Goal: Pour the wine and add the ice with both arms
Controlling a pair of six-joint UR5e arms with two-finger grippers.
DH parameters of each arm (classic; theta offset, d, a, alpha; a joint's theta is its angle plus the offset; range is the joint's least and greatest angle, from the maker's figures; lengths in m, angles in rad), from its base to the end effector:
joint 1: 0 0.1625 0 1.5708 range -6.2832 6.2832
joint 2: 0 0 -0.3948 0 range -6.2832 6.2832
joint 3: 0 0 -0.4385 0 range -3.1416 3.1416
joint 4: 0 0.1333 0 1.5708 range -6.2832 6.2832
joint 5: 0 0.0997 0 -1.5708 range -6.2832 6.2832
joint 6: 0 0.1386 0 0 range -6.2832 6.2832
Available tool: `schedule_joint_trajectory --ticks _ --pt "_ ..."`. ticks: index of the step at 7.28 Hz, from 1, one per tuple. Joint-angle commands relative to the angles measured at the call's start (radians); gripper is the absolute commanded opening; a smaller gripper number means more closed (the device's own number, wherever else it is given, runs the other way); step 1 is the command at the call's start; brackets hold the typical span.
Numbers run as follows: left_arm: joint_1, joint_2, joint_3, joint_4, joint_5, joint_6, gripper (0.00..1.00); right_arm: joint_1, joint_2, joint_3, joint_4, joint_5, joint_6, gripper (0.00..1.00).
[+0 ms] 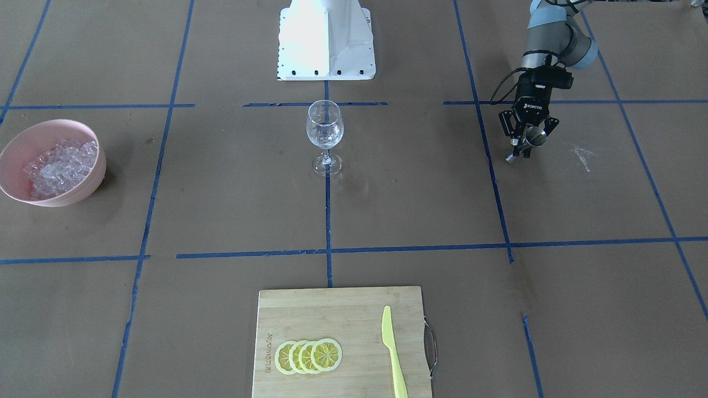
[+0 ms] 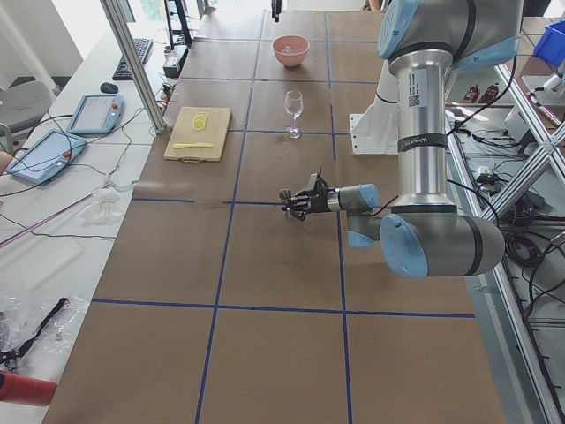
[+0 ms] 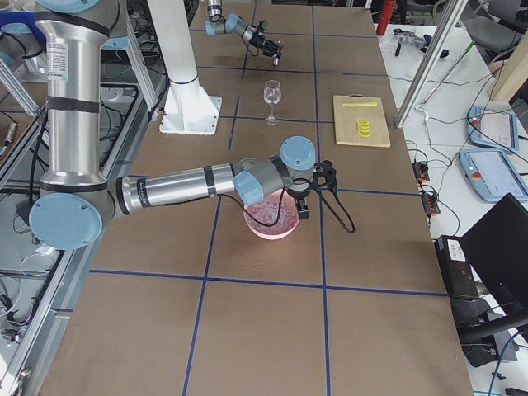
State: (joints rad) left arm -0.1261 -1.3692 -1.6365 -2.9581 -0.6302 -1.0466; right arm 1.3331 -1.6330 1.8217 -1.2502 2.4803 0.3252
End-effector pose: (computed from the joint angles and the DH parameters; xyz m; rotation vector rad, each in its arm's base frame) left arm 0.4297 -0.3017 0.5397 1.1205 0.8214 -0.2553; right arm -0.1027 -0.5253 0.5000 0.2075 -0.9843 -0.1515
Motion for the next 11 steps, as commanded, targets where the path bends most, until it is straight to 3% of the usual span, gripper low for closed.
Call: schedule_joint_trajectory --ticks 1,6,9,11 --pt "0.028 -0.010 0.014 -0.004 0.059 -0.001 0.00 0.000 -0.001 0.001 0.000 0.000 0.000 1.00" --pt "0.039 -0.010 0.026 -0.004 0.061 -0.001 0.00 -0.002 -0.001 0.002 0.000 0.002 0.000 1.00" --pt "0.039 -0.010 0.026 -0.004 0.060 -0.001 0.13 -0.002 -0.001 0.004 0.000 0.002 0.000 1.00" --pt "0.040 -0.010 0.026 -0.004 0.060 -0.001 0.14 -0.002 -0.001 0.004 0.000 0.002 0.000 1.00"
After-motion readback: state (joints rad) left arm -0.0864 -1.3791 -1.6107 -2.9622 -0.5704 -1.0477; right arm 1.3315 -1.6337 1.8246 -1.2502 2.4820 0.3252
